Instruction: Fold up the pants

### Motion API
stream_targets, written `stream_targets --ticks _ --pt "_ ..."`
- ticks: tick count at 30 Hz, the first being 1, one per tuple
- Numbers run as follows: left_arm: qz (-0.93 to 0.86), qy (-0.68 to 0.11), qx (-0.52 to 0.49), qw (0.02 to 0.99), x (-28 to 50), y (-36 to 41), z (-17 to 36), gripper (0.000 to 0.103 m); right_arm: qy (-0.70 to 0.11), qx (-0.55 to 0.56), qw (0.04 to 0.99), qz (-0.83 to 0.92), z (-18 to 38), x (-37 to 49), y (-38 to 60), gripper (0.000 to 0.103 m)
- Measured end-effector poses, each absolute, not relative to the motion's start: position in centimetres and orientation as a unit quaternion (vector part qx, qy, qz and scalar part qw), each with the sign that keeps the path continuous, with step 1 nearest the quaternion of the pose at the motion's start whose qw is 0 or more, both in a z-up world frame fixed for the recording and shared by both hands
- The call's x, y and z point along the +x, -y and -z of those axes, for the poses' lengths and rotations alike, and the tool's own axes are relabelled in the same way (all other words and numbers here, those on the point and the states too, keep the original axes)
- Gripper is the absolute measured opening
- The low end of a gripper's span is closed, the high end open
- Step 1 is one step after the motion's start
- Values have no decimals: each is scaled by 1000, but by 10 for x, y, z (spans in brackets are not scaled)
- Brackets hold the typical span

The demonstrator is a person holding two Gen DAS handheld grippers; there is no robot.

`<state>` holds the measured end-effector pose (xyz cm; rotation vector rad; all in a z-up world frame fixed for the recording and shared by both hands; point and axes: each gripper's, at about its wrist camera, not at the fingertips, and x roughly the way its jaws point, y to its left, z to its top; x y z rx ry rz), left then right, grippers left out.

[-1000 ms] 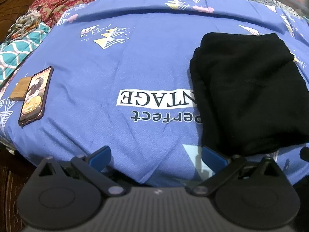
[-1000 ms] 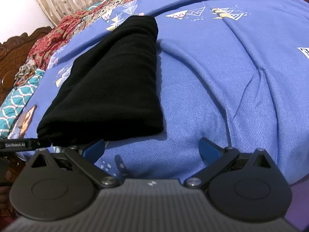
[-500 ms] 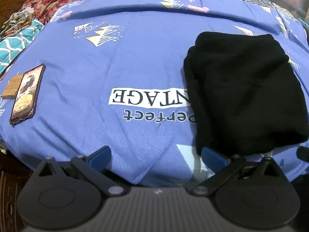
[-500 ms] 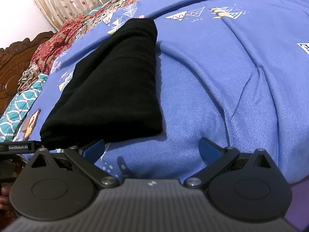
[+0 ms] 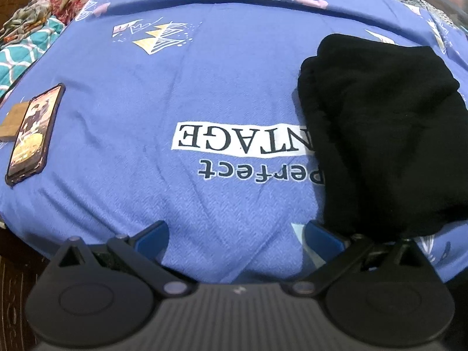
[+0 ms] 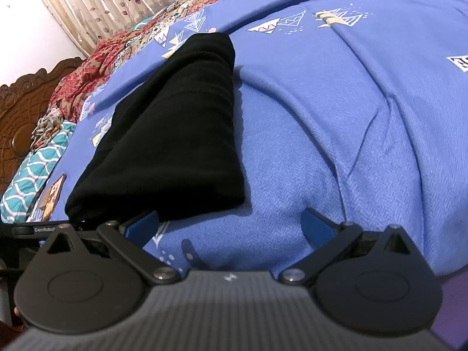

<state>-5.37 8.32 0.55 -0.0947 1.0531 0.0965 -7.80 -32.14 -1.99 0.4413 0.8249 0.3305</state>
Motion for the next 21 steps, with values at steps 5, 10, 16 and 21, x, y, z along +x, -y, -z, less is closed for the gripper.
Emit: stream_targets --ticks 5,10,16,21 --pt "-42 -501 -43 863 -53 -83 -1 103 -399 202 880 -158 20 -76 322 103" --pt "-42 -488 -45 871 -57 -83 2 103 -398 203 880 -159 20 -75 322 103" --pt "-41 -491 -48 869 -55 -84 0 103 -399 200 881 -159 20 -75 322 103" --pt "-5 -487 -71 870 -54 -100 -18 103 -391 197 883 -170 13 -75 328 103"
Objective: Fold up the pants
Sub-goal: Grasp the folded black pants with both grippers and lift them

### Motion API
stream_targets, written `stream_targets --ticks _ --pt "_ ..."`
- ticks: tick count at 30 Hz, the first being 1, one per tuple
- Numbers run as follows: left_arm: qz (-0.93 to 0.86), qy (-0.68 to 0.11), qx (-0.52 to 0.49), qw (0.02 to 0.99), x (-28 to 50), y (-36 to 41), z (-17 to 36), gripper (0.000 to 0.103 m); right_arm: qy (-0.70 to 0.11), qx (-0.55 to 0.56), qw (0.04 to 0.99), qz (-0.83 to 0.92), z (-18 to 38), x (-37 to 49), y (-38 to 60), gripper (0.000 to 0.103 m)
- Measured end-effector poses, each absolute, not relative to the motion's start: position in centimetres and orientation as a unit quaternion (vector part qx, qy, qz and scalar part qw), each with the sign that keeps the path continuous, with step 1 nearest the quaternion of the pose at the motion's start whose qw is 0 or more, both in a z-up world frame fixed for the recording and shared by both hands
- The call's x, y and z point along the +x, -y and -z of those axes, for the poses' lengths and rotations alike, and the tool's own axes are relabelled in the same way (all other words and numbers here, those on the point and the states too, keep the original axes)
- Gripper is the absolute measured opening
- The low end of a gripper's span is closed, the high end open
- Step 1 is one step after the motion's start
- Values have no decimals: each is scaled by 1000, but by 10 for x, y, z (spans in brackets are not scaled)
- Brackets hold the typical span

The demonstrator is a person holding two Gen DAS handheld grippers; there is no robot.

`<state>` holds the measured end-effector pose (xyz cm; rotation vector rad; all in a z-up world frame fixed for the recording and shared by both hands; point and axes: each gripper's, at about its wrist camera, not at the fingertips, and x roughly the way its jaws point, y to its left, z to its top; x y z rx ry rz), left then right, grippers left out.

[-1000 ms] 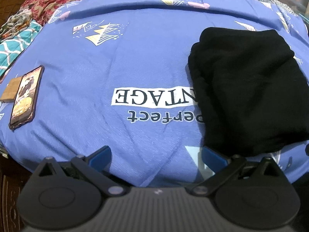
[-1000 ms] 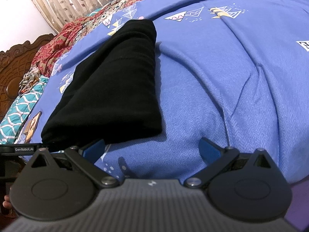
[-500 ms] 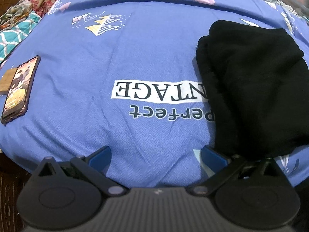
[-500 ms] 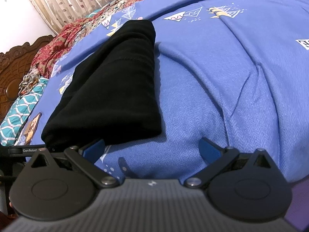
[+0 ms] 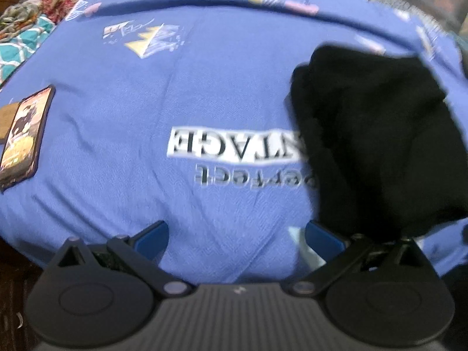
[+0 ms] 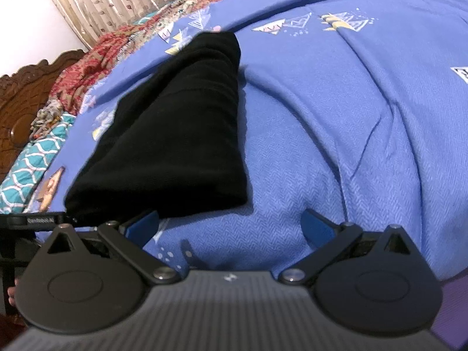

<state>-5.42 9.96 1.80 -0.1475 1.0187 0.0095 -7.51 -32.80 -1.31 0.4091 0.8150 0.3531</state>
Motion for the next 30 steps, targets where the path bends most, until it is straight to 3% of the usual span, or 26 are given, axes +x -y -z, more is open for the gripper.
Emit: stream_targets --ticks 8,17,26,28,29,30 --pt "100 -422 -159 887 -36 -127 -60 103 -297 247 903 -190 -24 -71 365 103" --pt "145 -494 -220 829 27 -102 -8 103 -315 245 891 -215 -15 -26 343 103" --pt "221 -490 -297 789 39 -74 10 103 -377 246 844 -292 16 17 310 103" --pt "224 -491 -270 797 43 -66 11 101 -385 222 842 -307 12 21 293 86" --pt "223 -490 -268 799 44 -65 10 98 -385 212 846 -302 8 22 288 83" --pt "224 -489 -273 798 46 -68 9 89 -382 204 850 -301 4 21 285 75"
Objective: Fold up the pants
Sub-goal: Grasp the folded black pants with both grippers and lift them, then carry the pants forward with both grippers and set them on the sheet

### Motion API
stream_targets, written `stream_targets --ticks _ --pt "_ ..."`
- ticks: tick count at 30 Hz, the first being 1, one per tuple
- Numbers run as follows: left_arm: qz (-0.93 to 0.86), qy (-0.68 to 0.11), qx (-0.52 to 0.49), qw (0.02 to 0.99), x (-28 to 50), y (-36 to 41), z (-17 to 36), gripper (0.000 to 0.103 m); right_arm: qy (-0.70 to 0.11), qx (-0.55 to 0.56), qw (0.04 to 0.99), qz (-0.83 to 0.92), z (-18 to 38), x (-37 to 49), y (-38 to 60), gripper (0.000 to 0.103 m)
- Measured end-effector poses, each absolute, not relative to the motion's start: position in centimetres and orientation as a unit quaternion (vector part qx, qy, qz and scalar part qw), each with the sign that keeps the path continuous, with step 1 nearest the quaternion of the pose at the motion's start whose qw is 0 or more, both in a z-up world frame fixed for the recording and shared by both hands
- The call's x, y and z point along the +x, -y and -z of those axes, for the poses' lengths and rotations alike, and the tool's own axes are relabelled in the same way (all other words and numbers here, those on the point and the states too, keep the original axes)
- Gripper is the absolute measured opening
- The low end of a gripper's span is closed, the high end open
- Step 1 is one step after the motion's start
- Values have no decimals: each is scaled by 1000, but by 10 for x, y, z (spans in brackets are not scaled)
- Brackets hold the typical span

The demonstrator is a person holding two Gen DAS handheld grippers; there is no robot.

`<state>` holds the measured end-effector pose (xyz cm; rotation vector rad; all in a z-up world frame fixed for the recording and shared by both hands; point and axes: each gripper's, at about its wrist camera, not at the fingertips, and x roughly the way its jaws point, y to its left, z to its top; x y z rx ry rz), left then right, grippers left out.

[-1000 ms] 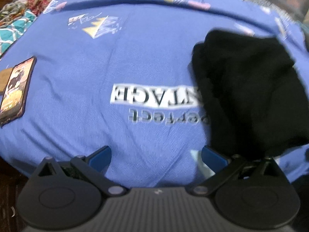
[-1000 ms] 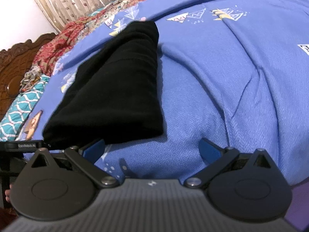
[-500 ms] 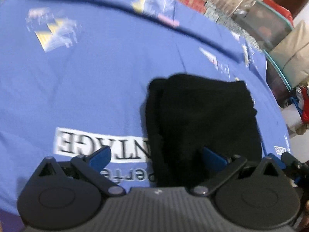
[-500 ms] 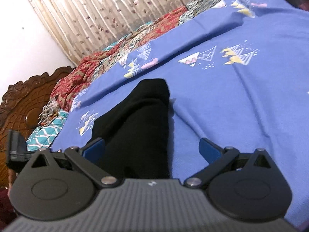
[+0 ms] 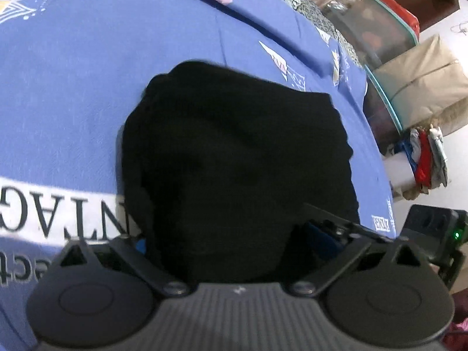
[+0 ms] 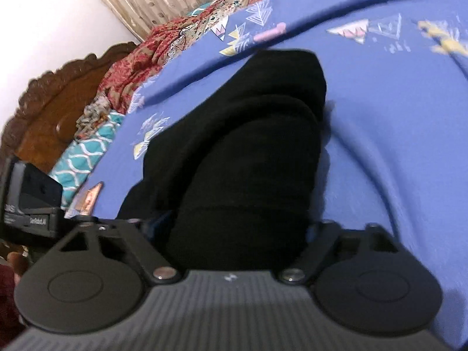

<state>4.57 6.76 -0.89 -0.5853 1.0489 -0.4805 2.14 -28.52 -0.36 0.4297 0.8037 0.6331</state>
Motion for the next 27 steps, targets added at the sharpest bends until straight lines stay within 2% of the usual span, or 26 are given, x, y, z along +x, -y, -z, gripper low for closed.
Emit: stream_targets --ticks 1,2,5,9,15,19,23,24,25,27 --pt "223 -488 -284 795 49 -71 7 83 -374 198 855 -300 -3 19 284 69" --pt "225 -486 -296 791 50 -76 3 81 -364 191 860 -302 -10 16 283 66" --pt "249 -448 -313 799 56 -80 -23 81 -313 138 884 -317 -36 4 273 58" --pt "265 -366 -271 850 75 -84 -73 81 -241 136 904 -326 -72 19 269 57" --pt "247 -287 -217 900 153 -91 -113 83 -180 178 913 -319 -96 103 261 57" --pt "212 -312 -212 902 214 -92 -93 83 -212 218 908 -287 -71 151 252 57" --pt "179 -380 -213 882 250 -94 -39 83 -292 241 890 -255 -29 180 244 57" --pt "166 -403 -214 874 256 -92 -24 83 -321 240 883 -244 -16 185 242 59" --pt "149 -426 -212 867 261 -90 -10 86 -351 238 876 -230 -3 187 242 64" --pt "121 -430 -231 864 257 -95 6 88 -353 249 876 -214 4 178 246 72"
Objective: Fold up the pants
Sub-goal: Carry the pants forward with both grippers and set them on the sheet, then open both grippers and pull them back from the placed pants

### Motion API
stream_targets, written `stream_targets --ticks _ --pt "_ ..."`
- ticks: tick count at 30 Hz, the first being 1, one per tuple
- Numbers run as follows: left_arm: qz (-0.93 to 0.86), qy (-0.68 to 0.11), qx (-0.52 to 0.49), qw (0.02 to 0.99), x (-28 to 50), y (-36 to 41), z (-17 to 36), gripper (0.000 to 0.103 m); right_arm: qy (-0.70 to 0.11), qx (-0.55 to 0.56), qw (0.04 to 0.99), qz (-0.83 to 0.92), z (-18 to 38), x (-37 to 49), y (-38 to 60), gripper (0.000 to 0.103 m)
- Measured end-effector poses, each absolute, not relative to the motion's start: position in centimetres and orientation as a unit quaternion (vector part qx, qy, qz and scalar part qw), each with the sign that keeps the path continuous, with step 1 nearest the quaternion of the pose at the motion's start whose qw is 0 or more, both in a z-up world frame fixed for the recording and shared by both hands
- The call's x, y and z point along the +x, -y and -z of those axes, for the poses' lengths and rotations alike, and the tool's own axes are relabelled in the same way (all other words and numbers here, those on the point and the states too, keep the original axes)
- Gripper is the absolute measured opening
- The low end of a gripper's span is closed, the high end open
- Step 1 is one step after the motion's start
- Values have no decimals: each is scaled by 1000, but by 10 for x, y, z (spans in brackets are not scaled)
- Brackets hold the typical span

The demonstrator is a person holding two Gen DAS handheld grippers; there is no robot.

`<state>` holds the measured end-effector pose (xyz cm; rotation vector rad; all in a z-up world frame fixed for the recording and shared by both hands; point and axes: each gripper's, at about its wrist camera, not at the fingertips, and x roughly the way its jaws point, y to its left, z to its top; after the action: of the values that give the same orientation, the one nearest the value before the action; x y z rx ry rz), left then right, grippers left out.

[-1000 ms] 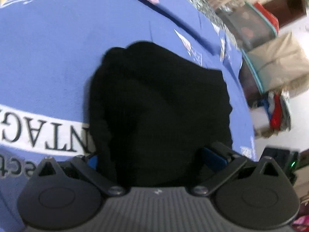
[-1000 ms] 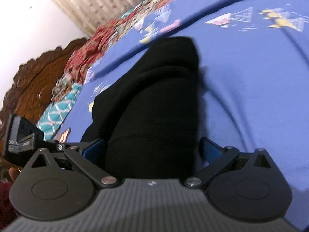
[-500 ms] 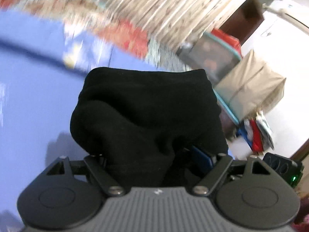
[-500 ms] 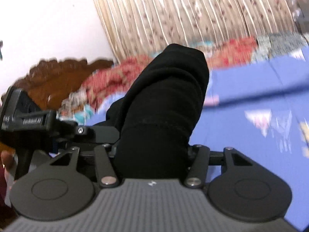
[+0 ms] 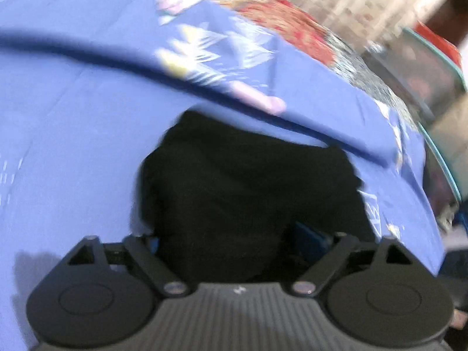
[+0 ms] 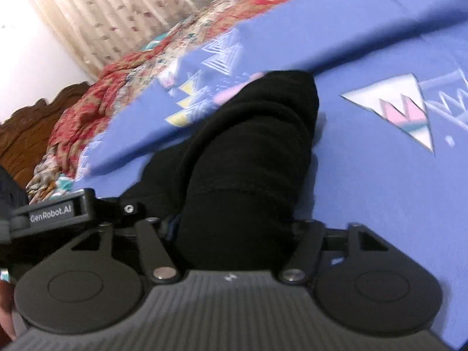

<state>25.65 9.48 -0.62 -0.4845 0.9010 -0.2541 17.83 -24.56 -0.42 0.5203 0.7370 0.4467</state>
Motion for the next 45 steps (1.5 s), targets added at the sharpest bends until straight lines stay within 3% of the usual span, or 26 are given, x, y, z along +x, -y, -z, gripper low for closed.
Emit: stream_targets --ticks 11,24,35,45 --pt "92 -377 -168 906 134 -91 -55 94 -307 207 914 -165 -44 48 278 82" --pt "37 -424 -89 901 -7 -43 -47 97 -372 185 901 -127 -23 -41 269 88" --pt "-1 -486 -29 874 -39 -18 -18 97 -427 170 884 -92 -12 -64 261 93" --pt "-5 -495 -7 869 -43 -13 -11 103 -447 175 872 -96 -1 -67 259 94"
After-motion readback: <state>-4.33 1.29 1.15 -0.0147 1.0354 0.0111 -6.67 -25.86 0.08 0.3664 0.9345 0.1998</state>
